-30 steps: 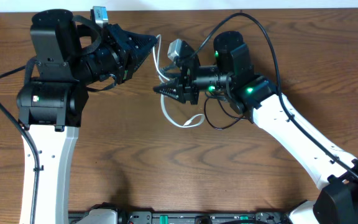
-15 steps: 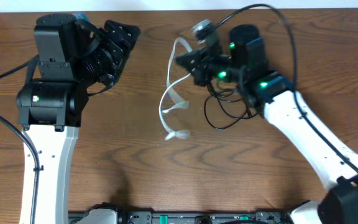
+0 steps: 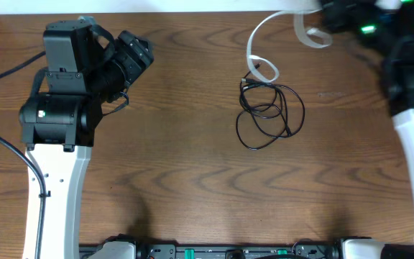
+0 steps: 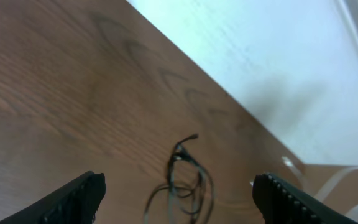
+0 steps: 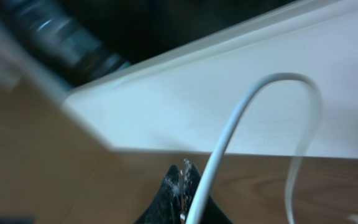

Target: Untangle cables

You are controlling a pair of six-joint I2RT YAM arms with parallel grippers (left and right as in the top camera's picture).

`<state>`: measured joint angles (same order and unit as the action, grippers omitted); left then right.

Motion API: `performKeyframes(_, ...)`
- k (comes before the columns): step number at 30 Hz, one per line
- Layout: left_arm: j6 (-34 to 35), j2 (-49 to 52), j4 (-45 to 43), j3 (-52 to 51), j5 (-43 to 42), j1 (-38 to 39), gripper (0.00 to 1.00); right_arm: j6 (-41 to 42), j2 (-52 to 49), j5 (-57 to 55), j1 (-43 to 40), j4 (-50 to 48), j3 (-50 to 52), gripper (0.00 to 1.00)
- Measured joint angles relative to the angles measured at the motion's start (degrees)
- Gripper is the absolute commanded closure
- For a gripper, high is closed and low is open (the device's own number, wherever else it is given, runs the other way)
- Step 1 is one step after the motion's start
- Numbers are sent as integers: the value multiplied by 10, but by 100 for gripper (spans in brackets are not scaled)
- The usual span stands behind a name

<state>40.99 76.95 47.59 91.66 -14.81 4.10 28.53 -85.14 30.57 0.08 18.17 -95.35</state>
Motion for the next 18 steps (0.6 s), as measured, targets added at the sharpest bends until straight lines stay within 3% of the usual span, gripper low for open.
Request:
performKeyframes(9, -57, 38, 2, -22, 1, 35, 20, 0, -38, -40, -178, 29, -2, 99)
performKeyframes(18, -66, 91, -2, -23, 2, 94, 20, -18, -168, -71, -245, -122, -2, 99)
